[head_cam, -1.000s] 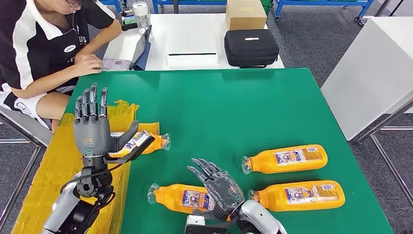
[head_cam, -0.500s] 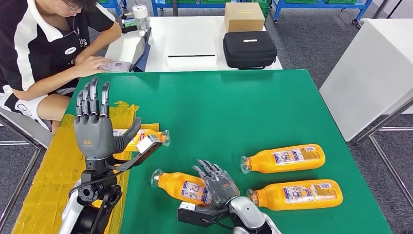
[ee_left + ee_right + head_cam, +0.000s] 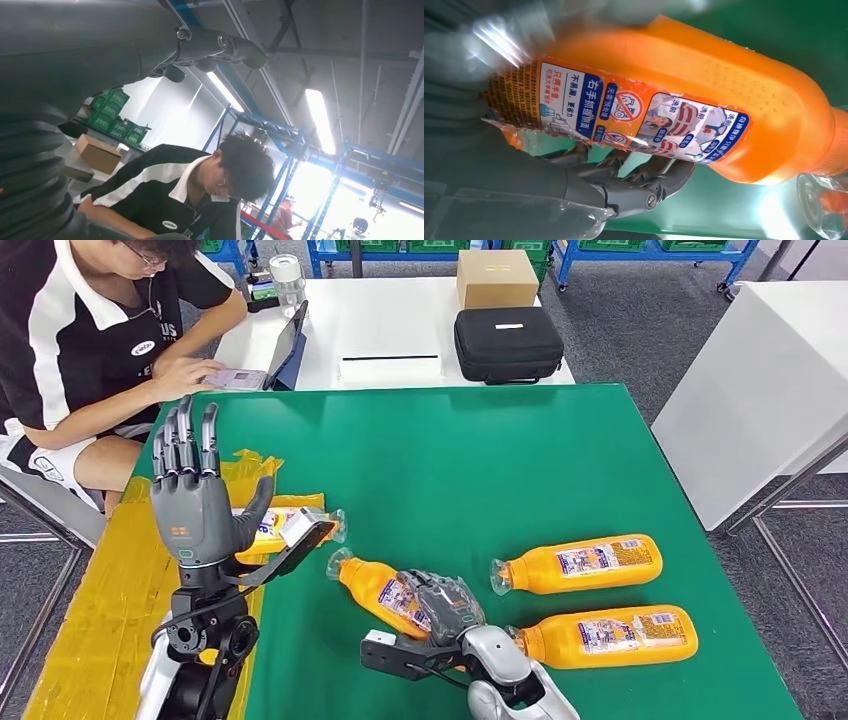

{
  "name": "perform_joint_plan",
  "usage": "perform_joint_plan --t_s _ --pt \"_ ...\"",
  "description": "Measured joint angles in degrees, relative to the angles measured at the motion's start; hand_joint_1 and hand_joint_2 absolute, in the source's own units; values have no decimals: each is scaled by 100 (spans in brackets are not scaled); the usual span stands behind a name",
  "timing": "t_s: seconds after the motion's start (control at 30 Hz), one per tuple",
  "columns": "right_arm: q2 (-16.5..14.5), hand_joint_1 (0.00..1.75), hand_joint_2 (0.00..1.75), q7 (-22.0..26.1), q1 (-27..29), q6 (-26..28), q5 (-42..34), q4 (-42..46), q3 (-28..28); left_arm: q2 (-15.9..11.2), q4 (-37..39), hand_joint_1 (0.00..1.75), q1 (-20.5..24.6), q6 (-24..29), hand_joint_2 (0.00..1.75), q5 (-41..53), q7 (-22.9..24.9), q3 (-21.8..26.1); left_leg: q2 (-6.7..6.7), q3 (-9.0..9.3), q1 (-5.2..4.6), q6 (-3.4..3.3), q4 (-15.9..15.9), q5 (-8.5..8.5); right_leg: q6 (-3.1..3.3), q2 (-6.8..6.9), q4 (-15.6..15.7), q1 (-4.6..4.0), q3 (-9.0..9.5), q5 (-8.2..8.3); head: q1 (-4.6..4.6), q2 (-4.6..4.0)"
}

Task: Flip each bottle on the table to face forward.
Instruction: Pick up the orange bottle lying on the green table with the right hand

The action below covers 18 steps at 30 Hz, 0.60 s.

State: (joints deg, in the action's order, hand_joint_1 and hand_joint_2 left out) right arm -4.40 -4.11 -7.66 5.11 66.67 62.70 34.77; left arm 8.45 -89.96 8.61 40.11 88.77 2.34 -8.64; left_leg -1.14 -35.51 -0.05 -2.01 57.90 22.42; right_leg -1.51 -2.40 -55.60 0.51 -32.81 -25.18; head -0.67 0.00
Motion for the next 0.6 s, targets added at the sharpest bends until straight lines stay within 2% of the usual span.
perform_joint_plan --t_s 0.5,0.6 --pt "-58 145 175 -1 -52 2 -1 -96 -66 40 0 0 -16 1 175 -1 -3 28 -1 1 11 1 0 -6 7 0 0 -9 3 4 -1 0" --pt "-64 166 175 -1 -55 2 -1 -105 -67 40 0 0 -17 0 175 -1 -3 32 -1 2 12 1 0 -6 7 0 0 -10 3 4 -1 0"
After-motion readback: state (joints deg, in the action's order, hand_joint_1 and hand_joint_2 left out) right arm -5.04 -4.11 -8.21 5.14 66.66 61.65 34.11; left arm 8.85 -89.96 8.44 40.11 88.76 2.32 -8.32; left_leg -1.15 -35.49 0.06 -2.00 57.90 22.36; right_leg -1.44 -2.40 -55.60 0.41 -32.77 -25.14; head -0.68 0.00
